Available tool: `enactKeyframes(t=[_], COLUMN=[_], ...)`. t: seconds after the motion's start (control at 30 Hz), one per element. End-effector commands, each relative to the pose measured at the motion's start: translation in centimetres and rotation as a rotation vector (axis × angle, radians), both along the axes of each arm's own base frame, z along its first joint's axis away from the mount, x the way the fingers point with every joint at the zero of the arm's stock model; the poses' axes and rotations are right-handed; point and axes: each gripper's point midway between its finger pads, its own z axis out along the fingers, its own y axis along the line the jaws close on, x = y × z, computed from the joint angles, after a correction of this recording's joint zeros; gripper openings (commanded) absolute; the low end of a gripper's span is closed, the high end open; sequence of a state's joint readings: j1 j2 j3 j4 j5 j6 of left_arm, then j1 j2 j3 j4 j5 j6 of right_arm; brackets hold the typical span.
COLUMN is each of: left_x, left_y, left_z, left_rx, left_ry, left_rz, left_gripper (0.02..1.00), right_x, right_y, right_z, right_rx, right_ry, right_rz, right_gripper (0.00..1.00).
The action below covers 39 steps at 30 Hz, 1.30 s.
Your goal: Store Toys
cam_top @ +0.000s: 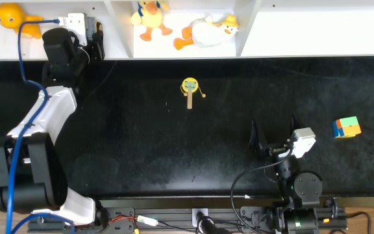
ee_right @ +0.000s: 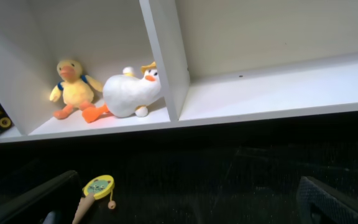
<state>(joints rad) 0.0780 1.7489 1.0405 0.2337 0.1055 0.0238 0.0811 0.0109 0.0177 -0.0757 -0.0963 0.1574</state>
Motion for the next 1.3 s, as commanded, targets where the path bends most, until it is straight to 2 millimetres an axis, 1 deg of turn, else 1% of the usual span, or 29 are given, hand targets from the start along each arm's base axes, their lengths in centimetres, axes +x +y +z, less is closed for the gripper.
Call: enactKeyframes(t=[0.03, 0.13, 0.17, 0.2, 0.3, 0.37, 0.47, 0.7, 0.8, 0.9, 1.0, 1.07, 1.2, 1.23, 1.3], left_x=[0.5, 0.6, 0.7, 0.7, 0.8, 0.9, 0.9, 0.9, 0.9, 0.4, -1.0, -2.3, -5.7, -6.9, -9.1], left_y=[-0.7, -0.7, -0.7, -0.7, -0.7, -0.7, -0.7, -0.7, -0.7, -0.7, -0.4, -0.2, 0.0, -0.1, -0.1], left_z=[0.5, 0.0, -0.1, -0.1, 0.2, 0.3, 0.3, 0.3, 0.9, 2.3, 4.3, 6.0, 9.6, 10.5, 11.5], left_rx=[-0.022, -0.024, -0.027, -0.028, -0.028, -0.028, -0.028, -0.028, -0.027, -0.027, -0.017, -0.010, 0.004, 0.005, 0.007], left_ry=[-0.018, -0.013, -0.011, -0.013, -0.024, -0.029, -0.030, -0.031, -0.043, -0.046, -0.035, -0.030, -0.031, -0.028, -0.005], left_rz=[-0.015, -0.016, -0.013, -0.013, -0.012, -0.012, -0.012, -0.013, -0.013, -0.012, 0.007, 0.023, 0.041, 0.045, 0.051], left_gripper=[0.516, 0.560, 0.590, 0.623, 0.680, 0.704, 0.798, 0.923, 0.998, 1.000, 1.000, 1.000, 1.000, 1.000, 1.000], right_x=[0.0, 0.0, 0.0, 0.0, 0.0, 0.0, 0.0, 0.0, 0.0, 0.0, 0.0, 0.0, 0.0, 0.0, 0.0], right_y=[0.0, 0.0, 0.0, 0.0, 0.0, 0.0, 0.0, 0.0, 0.0, 0.0, 0.0, 0.0, 0.1, 0.0, 0.0], right_z=[-0.4, -0.4, -0.4, -0.4, -0.4, -0.4, -0.4, -0.4, -0.4, -0.4, -0.4, -0.4, -0.4, -0.4, -0.4], right_rx=[0.003, 0.003, 0.003, 0.003, 0.003, 0.003, 0.003, 0.003, 0.003, 0.003, 0.003, 0.003, 0.003, 0.003, 0.003], right_ry=[0.001, 0.001, 0.001, 0.001, 0.001, 0.001, 0.001, 0.001, 0.001, 0.001, 0.001, 0.001, 0.001, 0.001, 0.001], right_rz=[0.000, 0.000, 0.000, 0.000, 0.000, 0.000, 0.000, 0.000, 0.000, 0.000, 0.000, 0.000, 0.000, 0.000, 0.000], right_gripper=[0.993, 0.996, 0.993, 0.993, 0.996, 0.996, 0.998, 0.996, 0.993, 0.996, 0.993, 0.993, 0.996, 0.996, 0.993])
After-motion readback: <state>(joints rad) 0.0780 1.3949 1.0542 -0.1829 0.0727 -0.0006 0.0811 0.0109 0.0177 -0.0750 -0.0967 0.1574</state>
